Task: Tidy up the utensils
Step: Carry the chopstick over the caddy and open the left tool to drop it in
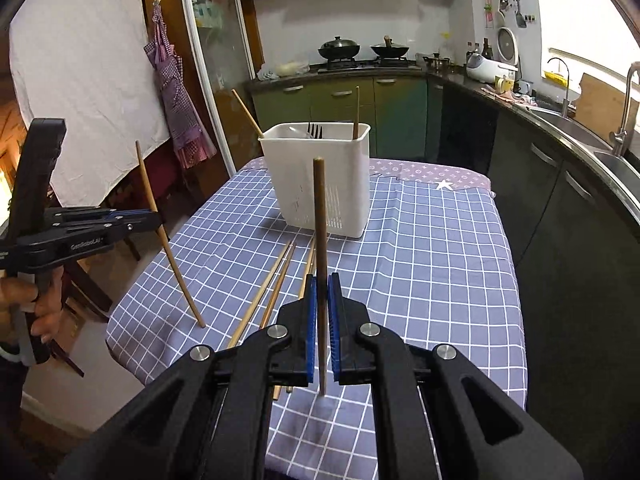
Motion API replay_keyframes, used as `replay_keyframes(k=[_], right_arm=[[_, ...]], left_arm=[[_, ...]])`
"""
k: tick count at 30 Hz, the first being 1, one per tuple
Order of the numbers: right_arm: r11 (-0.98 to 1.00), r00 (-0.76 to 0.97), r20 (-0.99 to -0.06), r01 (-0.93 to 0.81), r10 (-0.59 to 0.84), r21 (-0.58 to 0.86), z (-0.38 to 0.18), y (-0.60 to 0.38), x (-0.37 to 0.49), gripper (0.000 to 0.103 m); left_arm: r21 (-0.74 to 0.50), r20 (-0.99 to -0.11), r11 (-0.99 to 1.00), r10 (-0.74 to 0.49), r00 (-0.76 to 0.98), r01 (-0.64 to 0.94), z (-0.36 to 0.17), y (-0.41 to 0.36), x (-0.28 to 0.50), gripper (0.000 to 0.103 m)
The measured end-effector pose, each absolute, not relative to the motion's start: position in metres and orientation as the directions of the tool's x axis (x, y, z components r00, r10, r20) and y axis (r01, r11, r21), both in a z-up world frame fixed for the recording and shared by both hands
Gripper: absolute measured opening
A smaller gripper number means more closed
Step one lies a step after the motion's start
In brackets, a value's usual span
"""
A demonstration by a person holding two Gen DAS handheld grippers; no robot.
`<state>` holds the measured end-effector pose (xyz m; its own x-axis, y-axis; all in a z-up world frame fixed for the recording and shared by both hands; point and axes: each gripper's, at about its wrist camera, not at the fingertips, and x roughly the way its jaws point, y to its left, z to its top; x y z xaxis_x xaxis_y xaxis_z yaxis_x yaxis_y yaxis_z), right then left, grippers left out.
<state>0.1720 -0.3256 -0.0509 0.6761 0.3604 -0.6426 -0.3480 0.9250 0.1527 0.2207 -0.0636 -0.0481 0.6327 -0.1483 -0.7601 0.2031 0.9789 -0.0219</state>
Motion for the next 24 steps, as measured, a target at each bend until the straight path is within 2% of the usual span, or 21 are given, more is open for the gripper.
replay_keyframes(k=[17, 24], right_arm=[[0.921, 0.668, -0.645, -0.353, 0.372, 0.166, -0.053, -0.328, 0.171, 0.007], [0.920, 0.666, -0.644, -0.354, 0.376, 0.170, -0.053, -0.328, 0.171, 0.007]], left_arm=[[-0.028, -0.757, 0.975, -0.164, 0.633, 0.220, -0.035, -0.069, 0.226, 0.007], [-0.026, -0.729, 0.974, -0.172, 0.662, 0.224, 0.000, -0.077, 0.243, 0.007]])
